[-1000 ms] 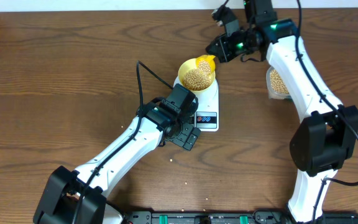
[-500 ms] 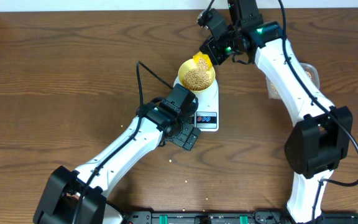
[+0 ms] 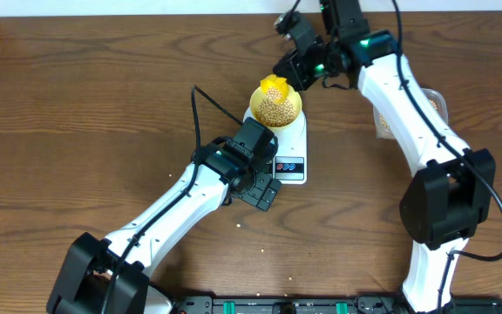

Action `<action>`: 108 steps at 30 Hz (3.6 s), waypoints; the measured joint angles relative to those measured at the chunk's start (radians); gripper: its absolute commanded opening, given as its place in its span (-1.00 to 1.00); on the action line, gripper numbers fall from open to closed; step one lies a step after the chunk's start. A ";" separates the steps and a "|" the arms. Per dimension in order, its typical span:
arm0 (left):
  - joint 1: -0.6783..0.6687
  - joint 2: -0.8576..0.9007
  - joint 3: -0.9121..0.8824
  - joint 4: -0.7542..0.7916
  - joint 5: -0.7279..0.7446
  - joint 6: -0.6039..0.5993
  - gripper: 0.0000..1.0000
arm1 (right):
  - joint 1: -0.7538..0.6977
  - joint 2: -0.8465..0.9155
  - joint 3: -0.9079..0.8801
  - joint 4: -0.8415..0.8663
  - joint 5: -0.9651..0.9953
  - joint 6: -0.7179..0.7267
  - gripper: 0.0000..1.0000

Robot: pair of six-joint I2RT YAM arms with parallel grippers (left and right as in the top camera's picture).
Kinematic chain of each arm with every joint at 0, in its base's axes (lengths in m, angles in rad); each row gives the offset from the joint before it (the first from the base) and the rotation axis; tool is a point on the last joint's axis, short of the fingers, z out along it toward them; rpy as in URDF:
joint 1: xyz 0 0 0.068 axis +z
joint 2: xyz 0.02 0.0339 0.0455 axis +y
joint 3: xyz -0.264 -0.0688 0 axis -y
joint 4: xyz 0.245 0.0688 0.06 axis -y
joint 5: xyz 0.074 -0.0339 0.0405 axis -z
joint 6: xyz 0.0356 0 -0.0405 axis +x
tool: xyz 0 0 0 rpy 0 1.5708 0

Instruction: Scoop item into bowl and weigh 50g on scale

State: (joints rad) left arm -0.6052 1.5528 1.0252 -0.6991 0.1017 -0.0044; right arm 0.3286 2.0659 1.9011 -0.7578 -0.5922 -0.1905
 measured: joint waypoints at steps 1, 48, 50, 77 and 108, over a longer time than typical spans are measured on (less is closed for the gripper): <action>0.000 0.000 0.000 0.000 0.000 0.000 0.96 | -0.010 0.000 0.000 0.000 -0.013 0.016 -0.98; 0.000 0.000 0.000 0.000 -0.031 0.000 0.96 | -0.138 0.000 0.000 0.216 -0.253 0.140 -0.98; 0.000 0.000 0.000 0.000 -0.035 0.000 0.96 | -0.138 0.000 0.000 0.230 -0.253 0.141 -0.98; 0.043 0.000 0.024 0.119 -0.143 -0.028 0.96 | -0.137 0.000 0.000 0.247 -0.253 0.184 -0.98; 0.926 0.000 0.216 0.338 -0.050 -0.179 0.96 | -0.140 0.000 0.000 0.273 -0.135 0.355 -0.98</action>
State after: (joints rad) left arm 0.3206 1.5528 1.2407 -0.3607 0.0517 -0.1837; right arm 0.1890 2.0659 1.9011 -0.4847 -0.7269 0.1646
